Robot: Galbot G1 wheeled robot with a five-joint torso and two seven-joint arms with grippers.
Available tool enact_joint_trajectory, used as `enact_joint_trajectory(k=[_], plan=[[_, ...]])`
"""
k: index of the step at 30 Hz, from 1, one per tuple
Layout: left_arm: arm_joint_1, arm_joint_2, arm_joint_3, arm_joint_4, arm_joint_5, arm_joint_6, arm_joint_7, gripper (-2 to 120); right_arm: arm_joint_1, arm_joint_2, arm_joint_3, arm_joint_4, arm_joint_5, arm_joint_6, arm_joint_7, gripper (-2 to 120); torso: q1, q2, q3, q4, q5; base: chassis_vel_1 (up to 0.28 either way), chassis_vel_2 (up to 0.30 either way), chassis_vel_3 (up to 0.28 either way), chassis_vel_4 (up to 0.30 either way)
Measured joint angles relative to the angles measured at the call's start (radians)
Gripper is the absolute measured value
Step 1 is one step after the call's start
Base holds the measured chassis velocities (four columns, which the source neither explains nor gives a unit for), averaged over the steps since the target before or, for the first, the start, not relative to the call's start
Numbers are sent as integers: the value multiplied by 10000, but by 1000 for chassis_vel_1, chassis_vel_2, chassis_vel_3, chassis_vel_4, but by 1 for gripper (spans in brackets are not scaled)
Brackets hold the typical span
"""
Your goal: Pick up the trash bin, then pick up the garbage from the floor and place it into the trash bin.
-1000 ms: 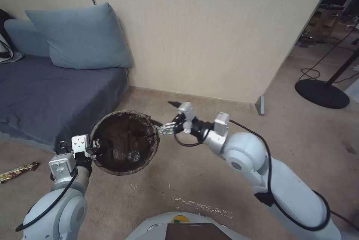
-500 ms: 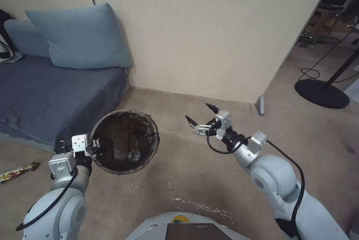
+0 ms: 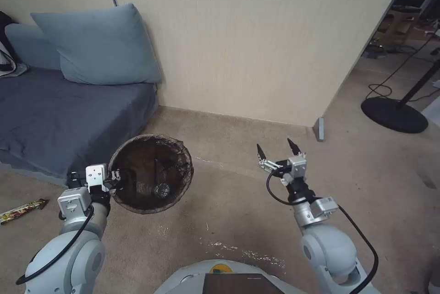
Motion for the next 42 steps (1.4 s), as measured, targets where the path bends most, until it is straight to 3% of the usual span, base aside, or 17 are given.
enact_joint_trajectory(k=[10, 21, 42], plan=[[26, -22, -144, 0, 178, -167, 307, 4, -1115, 539, 292, 101, -284, 340, 342, 100, 0, 0, 0, 0, 0, 0, 0, 0, 0], [88, -41, -205, 0, 288, -226, 605, 4, -1729, 503, 438, 144, -200, 700, 821, 100, 0, 0, 1, 0, 0, 0, 0, 0, 0], [326, -195, -164, 0, 429, -248, 737, 4, -1938, 465, 574, 338, 110, 430, 848, 100, 0, 0, 1, 2, 1, 29, 34, 34, 33]])
